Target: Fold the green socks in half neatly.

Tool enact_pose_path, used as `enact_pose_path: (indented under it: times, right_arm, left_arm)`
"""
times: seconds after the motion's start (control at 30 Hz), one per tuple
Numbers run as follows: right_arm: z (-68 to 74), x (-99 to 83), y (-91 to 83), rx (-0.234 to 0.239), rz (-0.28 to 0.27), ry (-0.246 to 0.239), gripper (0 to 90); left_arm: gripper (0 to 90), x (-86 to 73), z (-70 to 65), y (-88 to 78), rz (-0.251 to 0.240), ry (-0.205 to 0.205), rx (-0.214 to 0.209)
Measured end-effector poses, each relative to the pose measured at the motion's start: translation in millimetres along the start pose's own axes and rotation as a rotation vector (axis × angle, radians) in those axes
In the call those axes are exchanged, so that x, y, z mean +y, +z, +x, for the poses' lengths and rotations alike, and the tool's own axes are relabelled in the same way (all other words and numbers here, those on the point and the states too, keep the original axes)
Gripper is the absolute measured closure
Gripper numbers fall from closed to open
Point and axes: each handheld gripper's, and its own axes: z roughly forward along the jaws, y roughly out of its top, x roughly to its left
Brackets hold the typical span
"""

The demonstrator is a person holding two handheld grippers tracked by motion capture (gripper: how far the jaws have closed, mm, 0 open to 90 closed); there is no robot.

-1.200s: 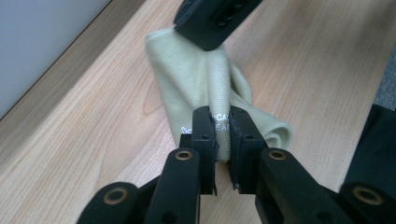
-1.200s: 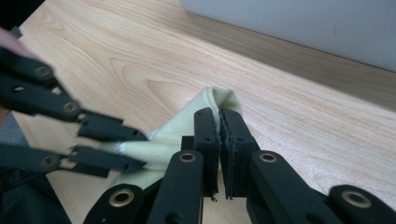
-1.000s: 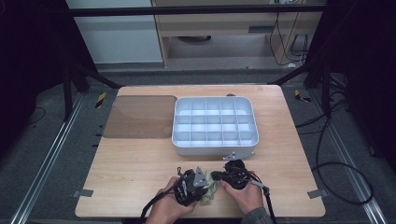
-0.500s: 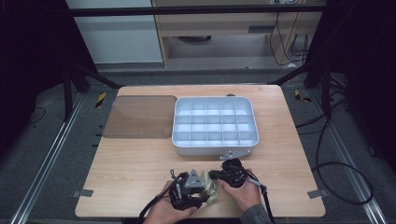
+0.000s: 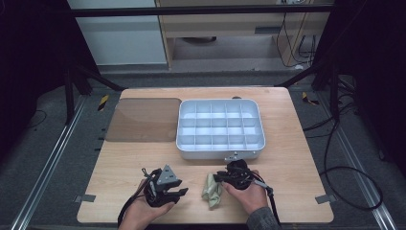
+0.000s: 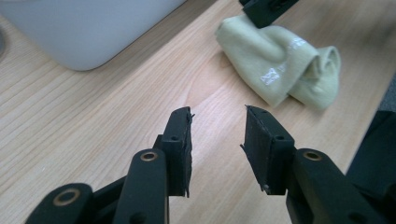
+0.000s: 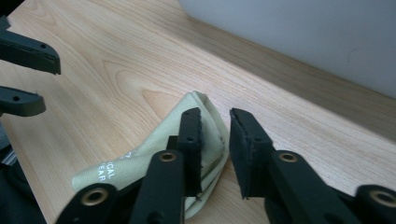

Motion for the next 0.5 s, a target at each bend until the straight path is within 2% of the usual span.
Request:
enact_pose_path:
  times: [0.1, 0.13, 0.23, 0.5]
  right_arm:
    - [0.6, 0.1, -1.5, -0.01, -0.002, 0.001, 68.3]
    - [0.9, 0.1, -1.9, -0.014, -0.001, 0.002, 67.2]
    - [1.4, 0.4, -4.0, -0.018, -0.004, 0.01, 62.2]
    - [0.3, 1.1, -8.3, -0.016, -0.015, 0.028, 56.4]
  left_arm:
    - [60.8, -1.1, 0.8, 4.1, -0.004, -0.007, 0.001]
    - [60.8, -0.9, 0.2, 7.8, -0.007, -0.018, -0.022]
    - [61.3, 0.4, -3.9, 12.8, -0.014, -0.018, -0.032]
    - [64.2, 5.3, -10.7, 19.3, -0.013, -0.001, -0.039]
